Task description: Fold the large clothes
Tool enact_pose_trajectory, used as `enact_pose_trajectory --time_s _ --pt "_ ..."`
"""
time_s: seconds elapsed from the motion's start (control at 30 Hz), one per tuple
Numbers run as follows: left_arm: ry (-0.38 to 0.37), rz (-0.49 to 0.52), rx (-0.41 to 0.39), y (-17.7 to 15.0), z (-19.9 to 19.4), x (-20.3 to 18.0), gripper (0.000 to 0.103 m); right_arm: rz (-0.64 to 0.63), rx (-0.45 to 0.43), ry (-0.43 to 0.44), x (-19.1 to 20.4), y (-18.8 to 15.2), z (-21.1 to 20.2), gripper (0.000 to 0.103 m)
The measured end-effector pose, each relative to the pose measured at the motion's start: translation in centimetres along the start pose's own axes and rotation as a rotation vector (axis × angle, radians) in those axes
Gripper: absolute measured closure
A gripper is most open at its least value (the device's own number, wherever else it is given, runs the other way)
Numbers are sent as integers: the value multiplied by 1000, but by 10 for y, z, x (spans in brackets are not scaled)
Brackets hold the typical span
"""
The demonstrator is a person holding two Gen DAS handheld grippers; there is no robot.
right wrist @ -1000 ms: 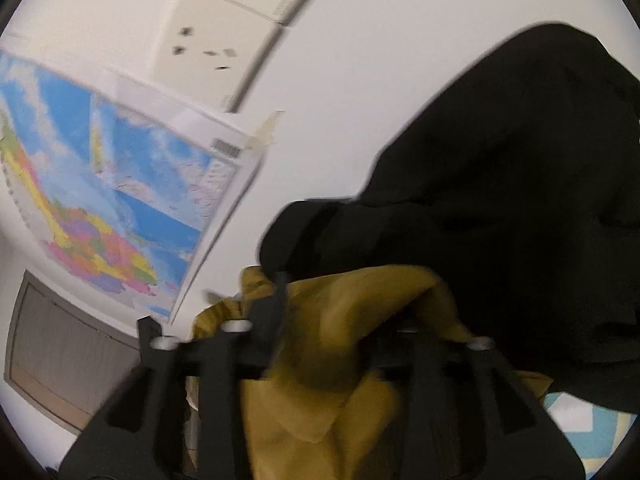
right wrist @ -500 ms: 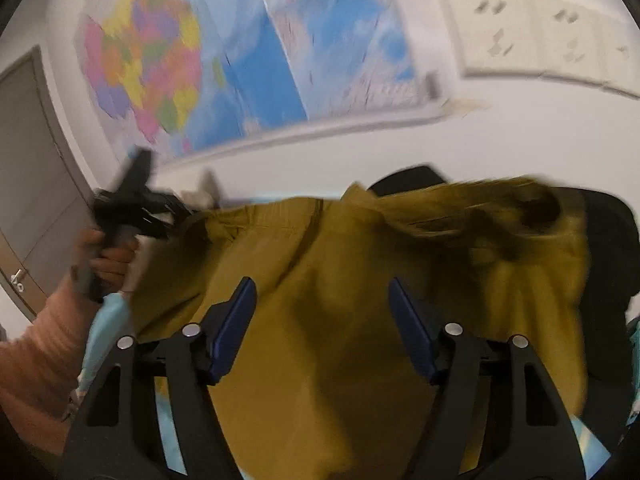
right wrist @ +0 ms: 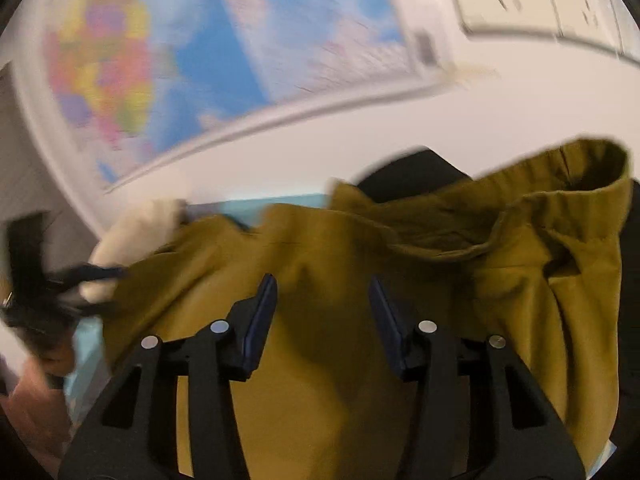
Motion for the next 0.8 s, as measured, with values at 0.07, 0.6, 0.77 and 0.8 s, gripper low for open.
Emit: enact_pose_trajectory --time_s 0.07,0.6,0.77,0.8 --pt "19 -5 59 -14 25 -3 21 -43 31 56 23 -2 8 55" --pt "101 -209 -174 -53 -74 78 8 -6 -89 29 14 -19 -61 26" --pt "105 -267 -113 -89 -58 84 7 87 -173 -116 -27 -68 -156 13" --pt "100 -270 -89 -95 -51 83 7 122 -166 -135 -40 -86 -169 12"
Point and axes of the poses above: each gripper's, at about its wrist camera, not at the fingertips, and z roughly the way its jaws point, x to its left, y to its top, the point moved 10 cm from there along z, roughly the way its jaws point, and after that the axes turned 13 degrees about y, right-handed, at the moved point
